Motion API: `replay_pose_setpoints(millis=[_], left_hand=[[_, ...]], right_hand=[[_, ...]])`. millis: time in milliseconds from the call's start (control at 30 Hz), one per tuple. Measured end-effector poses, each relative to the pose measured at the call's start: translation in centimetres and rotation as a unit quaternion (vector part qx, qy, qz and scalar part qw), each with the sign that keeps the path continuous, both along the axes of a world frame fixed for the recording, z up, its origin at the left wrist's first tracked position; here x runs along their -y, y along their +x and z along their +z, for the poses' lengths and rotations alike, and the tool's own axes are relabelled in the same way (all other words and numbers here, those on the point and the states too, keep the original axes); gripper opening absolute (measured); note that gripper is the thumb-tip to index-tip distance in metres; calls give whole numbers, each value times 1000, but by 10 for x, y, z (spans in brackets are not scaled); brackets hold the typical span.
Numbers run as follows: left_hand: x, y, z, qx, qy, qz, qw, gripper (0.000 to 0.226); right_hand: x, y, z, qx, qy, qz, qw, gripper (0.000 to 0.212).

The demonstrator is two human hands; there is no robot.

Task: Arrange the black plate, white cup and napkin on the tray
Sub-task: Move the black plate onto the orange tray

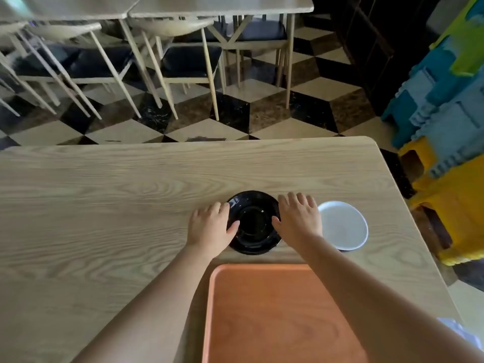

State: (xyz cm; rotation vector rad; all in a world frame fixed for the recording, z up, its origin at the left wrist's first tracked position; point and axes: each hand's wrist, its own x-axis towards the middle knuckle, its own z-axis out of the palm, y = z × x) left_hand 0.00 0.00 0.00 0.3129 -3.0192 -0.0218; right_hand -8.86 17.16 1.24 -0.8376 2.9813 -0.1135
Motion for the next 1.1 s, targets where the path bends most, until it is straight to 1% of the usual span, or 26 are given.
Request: replay_pose_setpoints(millis=[33, 167, 233, 300, 400, 467, 500, 567, 633, 700, 767, 800, 833, 933, 1000, 1033, 1100], left_hand=[[2, -2, -4, -3, 8, 3, 1000, 36], [8, -7, -18, -15, 16, 20, 1000, 44], [6, -7, -21, -18, 51, 23, 998, 46], [4, -7, -22, -12, 119, 42, 992, 48], [2, -6, -24, -5, 244, 100, 965, 53], [1, -1, -22, -31, 322, 128, 938, 48], [1, 1, -20, -39, 357, 144, 922, 45], [4, 8, -17, -43, 398, 167, 901, 43], [8, 19, -14, -47, 423, 179, 887, 42], [11, 30, -9, -61, 467, 198, 860, 42], [10, 41, -2, -75, 533, 214, 815, 43], [9, 46, 2, -81, 556, 217, 798, 44], [8, 51, 5, -89, 568, 220, 788, 45], [3, 68, 12, -120, 567, 236, 780, 43], [-1, 79, 17, -131, 581, 234, 768, 31], [-5, 84, 19, -126, 593, 229, 761, 28], [-10, 95, 19, -99, 610, 228, 753, 30]], right_hand=[[2, -3, -4, 11, 24, 1, 1000, 36], [8, -10, -18, 10, 51, 17, 999, 36], [12, -11, -23, 3, 64, 24, 998, 33], [16, -12, -24, -6, 72, 17, 997, 30], [19, -7, -24, -11, 78, 11, 997, 28], [22, -3, -22, -8, 78, 14, 997, 25], [23, -2, -21, -6, 75, 15, 997, 23], [26, 0, -17, 2, 53, 12, 998, 20], [29, 4, -15, 13, 12, 5, 1000, 20], [28, 8, -14, 44, -65, -14, 997, 22], [24, 12, -12, 98, -164, -41, 981, 27], [21, 15, -9, 123, -210, -49, 969, 29], [17, 18, -6, 145, -247, -53, 957, 31], [-2, 31, 6, 212, -321, -66, 921, 36], [-17, 43, 12, 247, -356, -81, 898, 38], [-23, 49, 13, 260, -366, -90, 889, 38], [-34, 63, 11, 291, -387, -105, 869, 39]])
